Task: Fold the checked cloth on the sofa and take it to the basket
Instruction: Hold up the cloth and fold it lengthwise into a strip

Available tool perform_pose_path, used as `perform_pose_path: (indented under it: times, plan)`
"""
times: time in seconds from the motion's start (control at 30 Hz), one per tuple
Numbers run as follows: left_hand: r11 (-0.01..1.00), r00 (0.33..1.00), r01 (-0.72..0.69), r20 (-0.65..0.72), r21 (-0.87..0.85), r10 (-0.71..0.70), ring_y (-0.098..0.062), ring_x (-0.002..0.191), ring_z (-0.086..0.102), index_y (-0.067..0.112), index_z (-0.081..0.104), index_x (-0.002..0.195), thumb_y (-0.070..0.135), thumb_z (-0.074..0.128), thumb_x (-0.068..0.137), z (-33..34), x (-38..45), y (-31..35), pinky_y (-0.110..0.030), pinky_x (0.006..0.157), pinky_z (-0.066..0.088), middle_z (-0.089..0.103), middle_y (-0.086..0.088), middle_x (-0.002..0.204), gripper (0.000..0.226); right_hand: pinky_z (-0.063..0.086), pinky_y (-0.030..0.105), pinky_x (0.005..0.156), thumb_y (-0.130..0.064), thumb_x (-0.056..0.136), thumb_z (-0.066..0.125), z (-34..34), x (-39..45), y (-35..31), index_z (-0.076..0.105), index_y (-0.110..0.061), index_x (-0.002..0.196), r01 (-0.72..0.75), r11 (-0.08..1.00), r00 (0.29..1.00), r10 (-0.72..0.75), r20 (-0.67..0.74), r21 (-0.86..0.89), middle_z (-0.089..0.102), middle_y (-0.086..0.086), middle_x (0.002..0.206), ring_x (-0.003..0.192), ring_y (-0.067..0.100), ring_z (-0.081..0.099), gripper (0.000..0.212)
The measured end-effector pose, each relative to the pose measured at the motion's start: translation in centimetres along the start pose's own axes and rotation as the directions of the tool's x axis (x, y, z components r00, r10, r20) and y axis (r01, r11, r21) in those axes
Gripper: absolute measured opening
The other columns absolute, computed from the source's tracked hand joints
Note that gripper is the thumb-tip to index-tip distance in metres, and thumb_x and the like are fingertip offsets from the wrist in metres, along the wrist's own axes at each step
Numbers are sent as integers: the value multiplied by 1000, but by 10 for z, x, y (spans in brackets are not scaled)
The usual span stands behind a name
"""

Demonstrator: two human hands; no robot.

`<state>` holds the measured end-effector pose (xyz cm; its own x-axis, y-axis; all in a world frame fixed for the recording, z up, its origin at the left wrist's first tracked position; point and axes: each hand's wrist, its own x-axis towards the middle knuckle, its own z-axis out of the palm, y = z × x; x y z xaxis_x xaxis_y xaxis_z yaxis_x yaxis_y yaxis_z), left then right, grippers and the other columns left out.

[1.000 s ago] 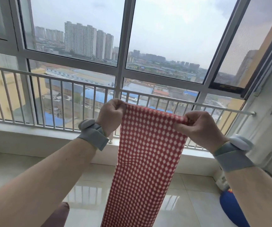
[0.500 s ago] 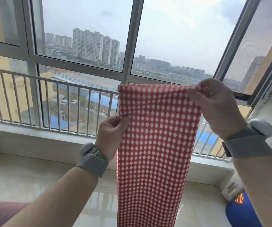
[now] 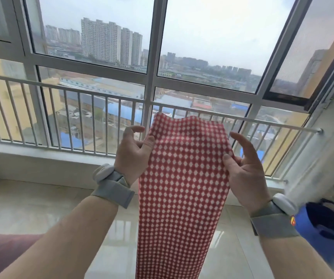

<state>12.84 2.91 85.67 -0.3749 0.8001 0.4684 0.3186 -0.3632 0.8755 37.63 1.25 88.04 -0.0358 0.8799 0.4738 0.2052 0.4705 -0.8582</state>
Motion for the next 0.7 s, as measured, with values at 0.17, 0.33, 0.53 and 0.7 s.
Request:
perform_pose_path:
  times: [0.17, 0.33, 0.53, 0.7]
  plan:
    - [981, 997, 30, 74, -190, -16, -13, 64, 68, 46, 65, 85, 39, 63, 85, -6, -4, -4, -30, 55, 57, 72, 5, 72, 7, 56, 17, 72, 4, 92, 52, 0, -1, 2, 78, -30, 81, -79, 987, 993, 91, -77, 139, 76, -13, 86, 84, 3, 69, 45]
    - [973, 986, 80, 163, -217, -45, 2, 68, 66, 40, 71, 69, 47, 63, 73, -15, -6, -10, -11, 57, 51, 72, 20, 71, 12, 55, 24, 85, 6, 94, 50, -2, -2, 6, 69, -12, 106, -166, 975, 986, 167, 2, 145, 71, 0, 97, 89, 9, 65, 29]
    - [968, 910, 146, 413, -202, -51, -8, 86, 70, 28, 69, 99, 19, 74, 73, -26, -6, -20, -17, 70, 55, 75, 7, 88, 28, 56, 17, 79, 4, 87, 63, -13, -8, 16, 67, -9, 114, -114, 990, 989, 120, 83, -82, 71, -3, 97, 88, 2, 69, 30]
    - [888, 870, 340, 461, -309, -173, -11, 83, 71, 19, 71, 99, 18, 77, 62, -26, -4, -20, -20, 69, 56, 76, 2, 89, 38, 58, 22, 78, 2, 78, 74, -17, -8, 17, 69, -13, 107, -63, 985, 993, 79, 91, -161, 74, 0, 96, 88, 10, 71, 34]
